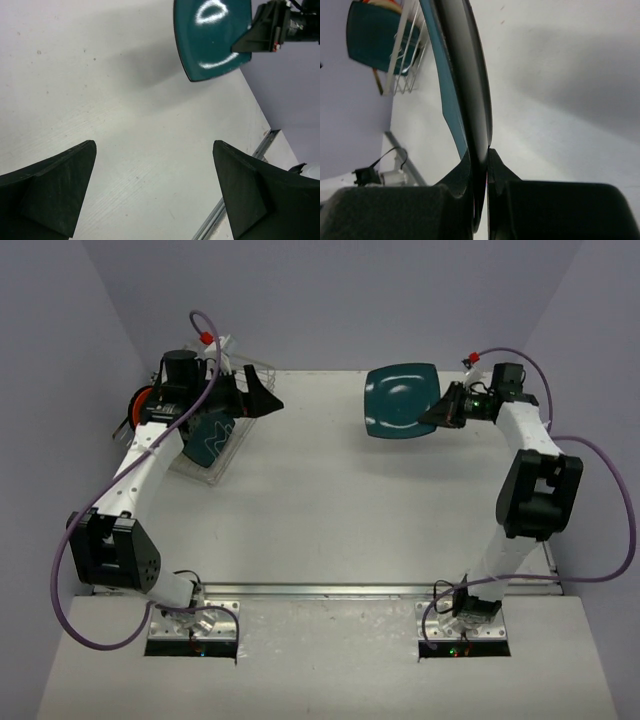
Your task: Unload the plates from the dish rack
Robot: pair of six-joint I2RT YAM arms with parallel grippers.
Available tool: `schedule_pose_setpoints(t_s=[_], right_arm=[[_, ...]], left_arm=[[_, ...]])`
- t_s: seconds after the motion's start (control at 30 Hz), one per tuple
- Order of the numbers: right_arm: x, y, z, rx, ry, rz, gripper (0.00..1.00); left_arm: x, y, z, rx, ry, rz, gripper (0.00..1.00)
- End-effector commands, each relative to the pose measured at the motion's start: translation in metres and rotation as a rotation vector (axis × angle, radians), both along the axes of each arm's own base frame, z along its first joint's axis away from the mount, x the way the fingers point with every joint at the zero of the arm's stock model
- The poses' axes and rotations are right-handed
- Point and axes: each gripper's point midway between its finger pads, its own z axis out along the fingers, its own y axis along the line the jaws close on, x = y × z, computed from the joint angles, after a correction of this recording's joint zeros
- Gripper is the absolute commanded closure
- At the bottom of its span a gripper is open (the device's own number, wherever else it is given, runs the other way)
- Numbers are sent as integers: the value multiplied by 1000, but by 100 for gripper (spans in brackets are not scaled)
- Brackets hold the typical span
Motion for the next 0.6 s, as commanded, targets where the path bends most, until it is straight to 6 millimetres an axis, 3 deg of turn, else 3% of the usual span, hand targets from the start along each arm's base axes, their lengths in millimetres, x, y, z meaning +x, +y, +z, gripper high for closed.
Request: schedule_pose_setpoints(t_s=[0.0,0.1,0.17,0.27,0.4,0.57], right_arm=[[42,-18,21,14,-94,68,100],[68,-30,-9,-16,-69,73,100],[84,-37,-8,-36,-98,70,100],[103,-48,-31,-68,-89,48,100],[114,-62,-63,-108,-66,25,100],[116,-70,-85,-106,-39,13,100]], left_arm=[[1,-3,50,-7,-156,5,0],[5,0,50,4,-158,26,0],[8,3,49,18,-162,48,0],[10,7,46,35,-158,67,0],[11,10,41,49,-156,74,0],[15,10,35,49,-146,74,0]])
